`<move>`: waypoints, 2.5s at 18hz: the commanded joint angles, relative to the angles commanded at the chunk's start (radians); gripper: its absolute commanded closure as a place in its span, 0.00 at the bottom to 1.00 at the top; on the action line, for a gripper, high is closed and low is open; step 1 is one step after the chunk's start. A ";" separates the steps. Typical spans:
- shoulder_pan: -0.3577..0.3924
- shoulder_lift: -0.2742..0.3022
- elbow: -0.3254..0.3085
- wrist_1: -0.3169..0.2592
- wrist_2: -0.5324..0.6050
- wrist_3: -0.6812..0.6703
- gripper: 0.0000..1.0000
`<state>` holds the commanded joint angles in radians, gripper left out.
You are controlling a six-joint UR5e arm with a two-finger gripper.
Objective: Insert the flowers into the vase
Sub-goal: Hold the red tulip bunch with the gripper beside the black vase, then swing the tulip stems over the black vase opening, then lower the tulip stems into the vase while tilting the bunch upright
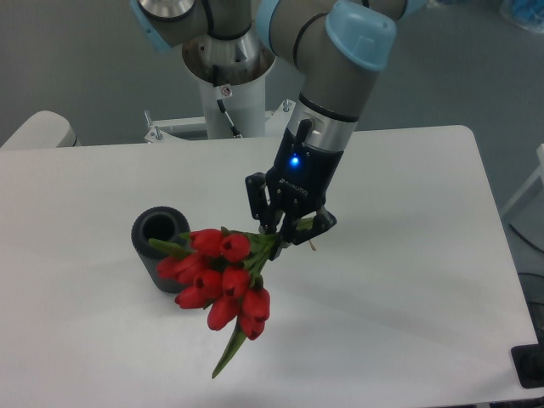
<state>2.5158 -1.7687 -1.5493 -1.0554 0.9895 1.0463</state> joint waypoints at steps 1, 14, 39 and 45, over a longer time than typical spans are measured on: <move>-0.009 0.000 0.000 0.000 -0.012 -0.021 0.83; -0.135 0.025 -0.072 0.185 -0.392 -0.134 0.82; -0.063 0.094 -0.322 0.238 -0.647 -0.026 0.83; -0.069 0.080 -0.351 0.239 -0.646 -0.022 0.83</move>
<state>2.4467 -1.6889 -1.9006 -0.8161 0.3436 1.0247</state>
